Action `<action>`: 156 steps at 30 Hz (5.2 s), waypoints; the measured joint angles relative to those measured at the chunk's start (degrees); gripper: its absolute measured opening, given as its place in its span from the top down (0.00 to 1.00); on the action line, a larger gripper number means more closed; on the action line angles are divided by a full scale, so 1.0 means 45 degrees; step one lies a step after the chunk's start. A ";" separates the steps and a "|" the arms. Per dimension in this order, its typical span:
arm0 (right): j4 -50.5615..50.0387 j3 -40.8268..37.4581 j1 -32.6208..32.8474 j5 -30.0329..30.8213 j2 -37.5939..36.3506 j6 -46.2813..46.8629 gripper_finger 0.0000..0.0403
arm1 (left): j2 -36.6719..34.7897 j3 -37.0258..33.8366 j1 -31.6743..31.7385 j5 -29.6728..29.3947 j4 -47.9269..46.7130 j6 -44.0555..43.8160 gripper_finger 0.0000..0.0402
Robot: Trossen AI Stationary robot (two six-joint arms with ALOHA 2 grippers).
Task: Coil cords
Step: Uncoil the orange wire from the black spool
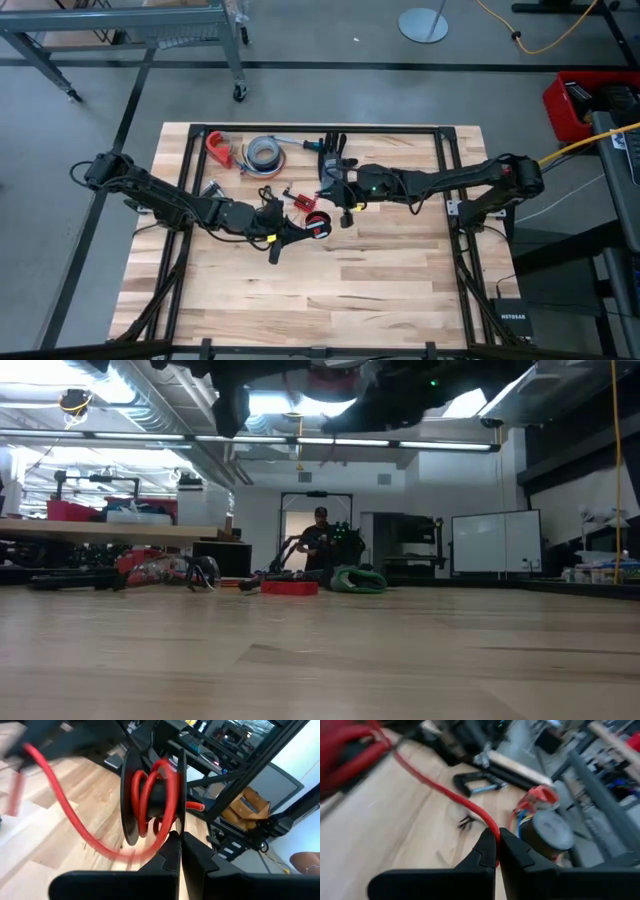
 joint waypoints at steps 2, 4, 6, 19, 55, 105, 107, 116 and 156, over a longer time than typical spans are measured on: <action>0.0497 -0.0001 0.0000 0.0388 0.0040 -0.0066 0.98 | 0.0000 0.0000 -0.0070 -0.0007 -0.0234 -0.0225 1.00; 0.1141 0.0001 0.0000 0.0778 0.0040 -0.0327 0.98 | 0.0000 0.0000 -0.0095 0.0005 -0.0522 -0.0454 1.00; 0.1536 0.0036 0.0000 0.1186 0.0040 -0.0468 0.98 | 0.0001 0.0000 -0.0135 -0.0001 -0.0851 -0.0752 1.00; -0.5767 0.1759 0.0010 0.2085 -0.0018 -0.0213 0.98 | 0.0015 0.0000 -0.0138 -0.2185 -0.2257 -0.1249 1.00; -0.3610 0.0292 0.0525 -0.1914 0.2789 0.2389 0.98 | -0.0121 0.0000 0.0027 -0.3515 0.0863 0.0733 1.00; -1.9487 0.1837 0.0510 1.0753 0.1125 0.8234 0.55 | -0.1792 0.0010 -0.0561 -0.5171 -0.2809 0.0446 1.00; -1.9857 0.1837 0.0510 1.0849 0.0485 0.8992 0.55 | -0.1792 0.0010 -0.0561 -0.5166 -0.2778 0.0437 1.00; -1.9618 0.1417 0.0515 1.0215 -0.4679 1.0546 0.55 | -0.1792 0.0010 -0.0561 -0.5171 -0.2702 0.0239 1.00; 0.5982 -0.6760 0.0529 -0.2630 -0.5234 0.9087 0.55 | 0.0753 0.0010 -0.0542 -0.0178 0.2684 0.3841 1.00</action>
